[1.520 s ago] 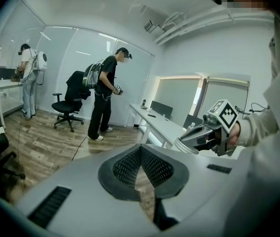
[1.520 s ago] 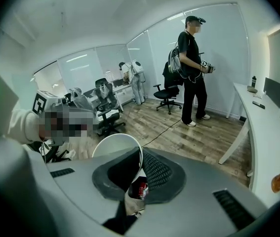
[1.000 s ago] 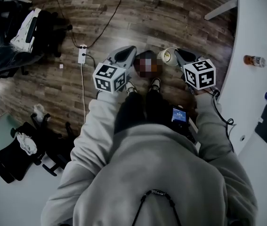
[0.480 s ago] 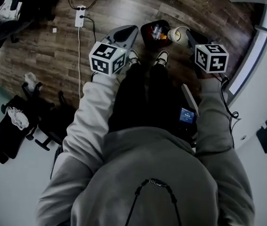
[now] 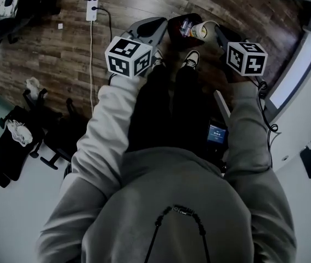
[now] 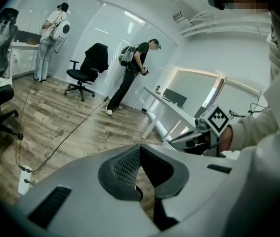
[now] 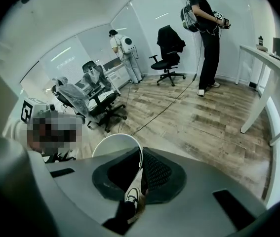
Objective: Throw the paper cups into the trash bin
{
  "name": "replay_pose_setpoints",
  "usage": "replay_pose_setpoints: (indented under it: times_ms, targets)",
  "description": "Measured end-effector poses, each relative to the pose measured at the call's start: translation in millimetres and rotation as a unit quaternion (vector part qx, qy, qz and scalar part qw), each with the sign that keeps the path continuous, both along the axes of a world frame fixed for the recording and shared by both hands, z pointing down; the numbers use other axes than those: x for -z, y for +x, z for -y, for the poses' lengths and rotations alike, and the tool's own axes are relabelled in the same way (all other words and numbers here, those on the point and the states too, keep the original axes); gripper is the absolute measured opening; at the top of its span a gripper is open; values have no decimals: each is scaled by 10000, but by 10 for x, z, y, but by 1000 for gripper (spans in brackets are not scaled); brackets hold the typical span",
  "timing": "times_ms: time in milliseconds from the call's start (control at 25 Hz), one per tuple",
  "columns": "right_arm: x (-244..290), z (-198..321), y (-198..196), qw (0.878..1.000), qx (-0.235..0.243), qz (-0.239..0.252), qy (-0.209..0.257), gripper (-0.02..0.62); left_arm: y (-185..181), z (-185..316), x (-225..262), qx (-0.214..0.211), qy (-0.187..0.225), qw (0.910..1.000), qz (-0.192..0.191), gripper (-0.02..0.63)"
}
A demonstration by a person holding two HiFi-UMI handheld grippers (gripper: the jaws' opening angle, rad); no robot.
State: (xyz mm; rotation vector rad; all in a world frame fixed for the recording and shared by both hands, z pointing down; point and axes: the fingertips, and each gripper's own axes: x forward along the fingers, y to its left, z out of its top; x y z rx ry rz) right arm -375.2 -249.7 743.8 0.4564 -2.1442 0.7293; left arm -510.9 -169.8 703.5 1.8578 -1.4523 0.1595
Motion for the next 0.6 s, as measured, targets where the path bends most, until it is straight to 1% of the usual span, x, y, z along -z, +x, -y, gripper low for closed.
replay_pose_setpoints:
  times_ms: [240,440,600]
  targets:
    - [-234,-66,3,9999,80,-75,-89,40,137,82,-153,-298,8,9996,14,3]
    - [-450,-140,10,9996,190,-142,-164,40,173,61,-328,-320,-77,9995,25,3]
    - [-661,-198,92,9994,204,-203,-204,40,205,18,-477,-292,-120,9995,-15,3]
